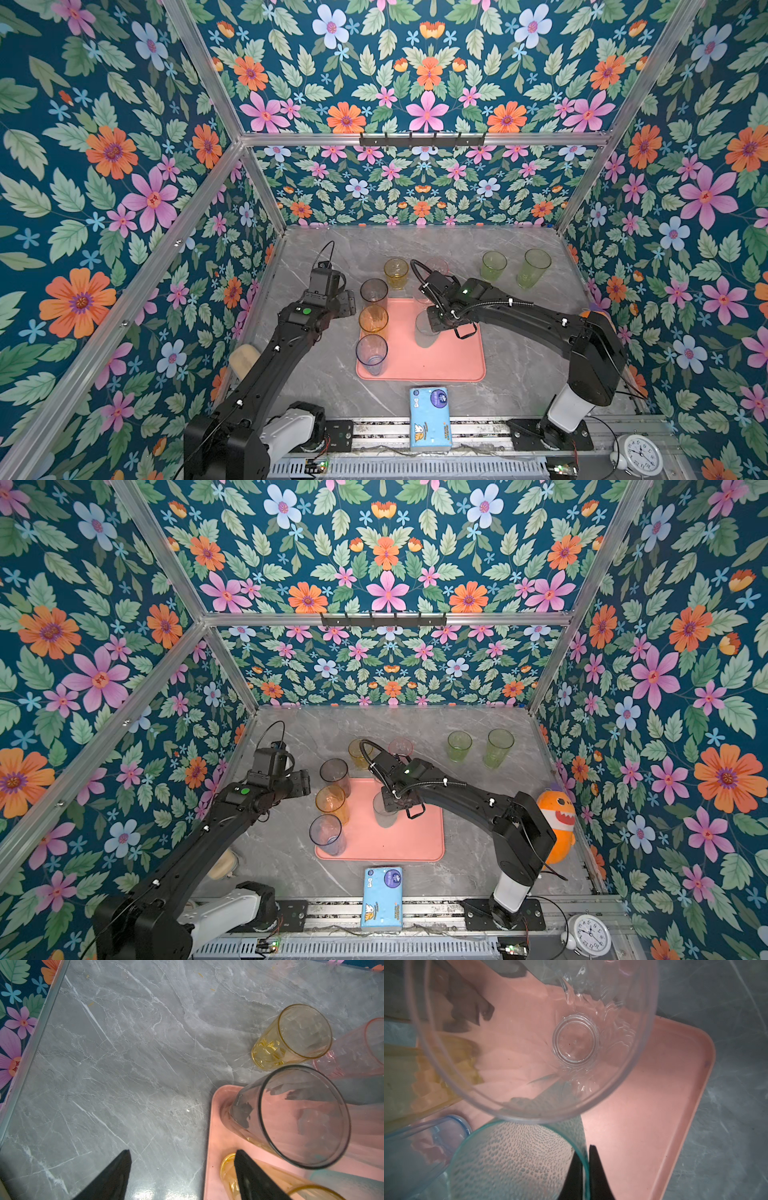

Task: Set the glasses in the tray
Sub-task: 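Lower the teal frosted cup onto the pink tray beside the tall clear cup, then open the right gripper and raise it off the teal cup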

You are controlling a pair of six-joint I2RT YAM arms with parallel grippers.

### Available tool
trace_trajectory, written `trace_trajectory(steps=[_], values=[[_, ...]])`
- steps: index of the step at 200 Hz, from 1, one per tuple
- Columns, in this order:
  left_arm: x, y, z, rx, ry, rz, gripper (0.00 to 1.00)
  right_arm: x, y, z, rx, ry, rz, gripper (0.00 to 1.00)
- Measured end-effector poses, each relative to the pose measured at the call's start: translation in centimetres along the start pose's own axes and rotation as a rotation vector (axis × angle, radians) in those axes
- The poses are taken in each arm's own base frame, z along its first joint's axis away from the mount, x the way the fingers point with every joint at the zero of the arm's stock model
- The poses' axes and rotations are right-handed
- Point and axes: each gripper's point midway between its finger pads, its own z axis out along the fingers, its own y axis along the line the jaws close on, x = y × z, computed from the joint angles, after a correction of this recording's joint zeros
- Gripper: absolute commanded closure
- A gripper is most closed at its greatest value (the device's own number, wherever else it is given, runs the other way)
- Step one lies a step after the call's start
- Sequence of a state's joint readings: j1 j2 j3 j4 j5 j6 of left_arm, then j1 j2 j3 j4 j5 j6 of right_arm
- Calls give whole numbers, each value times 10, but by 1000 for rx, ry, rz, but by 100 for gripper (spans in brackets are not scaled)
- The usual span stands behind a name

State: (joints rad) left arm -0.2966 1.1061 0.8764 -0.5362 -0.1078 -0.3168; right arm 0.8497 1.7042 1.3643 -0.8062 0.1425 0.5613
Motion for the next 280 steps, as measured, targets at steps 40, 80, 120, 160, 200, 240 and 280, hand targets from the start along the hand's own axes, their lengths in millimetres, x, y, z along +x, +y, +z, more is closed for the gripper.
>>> trace_trajectory(steps=[40,80,120,160,200,240,280], values=[[0,0,0,0,0,0,19,0,0,1,9,5,-10,100],[0,0,0,0,0,0,19,-1,-1,2,17,6,-12,100],[0,-1,0,3,1,0,19,-2,1,2,15,4,-12,100],[0,-1,0,3,1,0,19,-3,1,2,13,2,-11,100],[0,-1,0,4,1,0,19,-3,2,1,11,2,-13,94],[0,-1,0,4,1,0,19,-2,3,1,8,4,-14,88],[1,-1,0,3,2,0,19,-2,4,1,7,4,-15,86]])
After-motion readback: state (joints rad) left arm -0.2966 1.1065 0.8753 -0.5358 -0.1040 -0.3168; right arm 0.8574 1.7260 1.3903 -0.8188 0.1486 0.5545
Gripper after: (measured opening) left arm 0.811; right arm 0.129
